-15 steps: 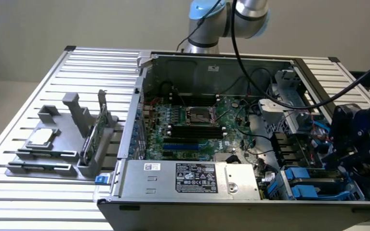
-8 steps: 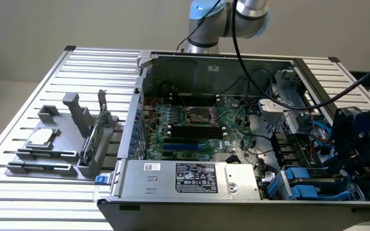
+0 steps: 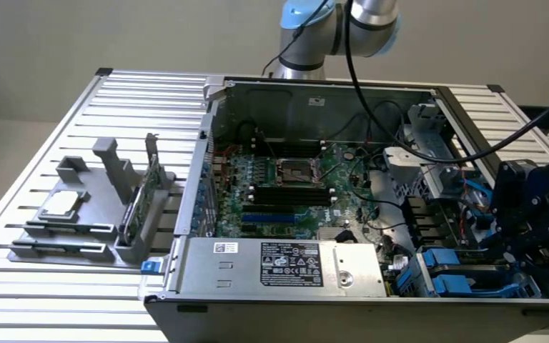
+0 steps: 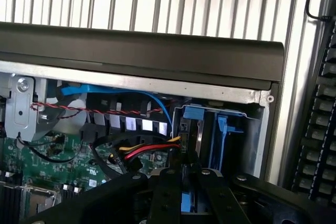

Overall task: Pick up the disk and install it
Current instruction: 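Insert the first disk wire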

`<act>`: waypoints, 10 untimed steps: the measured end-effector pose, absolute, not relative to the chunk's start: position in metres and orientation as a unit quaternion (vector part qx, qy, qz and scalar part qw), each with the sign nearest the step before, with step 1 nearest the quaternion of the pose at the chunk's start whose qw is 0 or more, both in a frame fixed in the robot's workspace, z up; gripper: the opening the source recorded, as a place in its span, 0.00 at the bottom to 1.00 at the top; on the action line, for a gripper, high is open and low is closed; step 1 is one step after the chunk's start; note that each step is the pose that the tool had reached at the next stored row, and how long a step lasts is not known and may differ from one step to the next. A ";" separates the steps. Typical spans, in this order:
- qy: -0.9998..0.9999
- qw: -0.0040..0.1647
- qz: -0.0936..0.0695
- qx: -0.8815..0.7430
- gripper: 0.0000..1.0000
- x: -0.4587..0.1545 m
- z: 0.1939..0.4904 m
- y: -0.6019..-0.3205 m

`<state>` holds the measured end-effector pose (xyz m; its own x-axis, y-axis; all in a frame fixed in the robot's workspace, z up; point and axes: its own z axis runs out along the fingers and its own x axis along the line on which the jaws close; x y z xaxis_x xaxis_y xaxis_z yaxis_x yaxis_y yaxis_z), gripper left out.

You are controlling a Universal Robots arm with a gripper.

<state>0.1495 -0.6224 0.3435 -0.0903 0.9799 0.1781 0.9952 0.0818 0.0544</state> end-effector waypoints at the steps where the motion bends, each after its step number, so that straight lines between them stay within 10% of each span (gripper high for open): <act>1: -0.731 0.047 -0.080 -0.676 0.17 0.150 0.344 -0.622; 10: -0.725 0.046 -0.079 -0.682 0.17 0.147 0.342 -0.617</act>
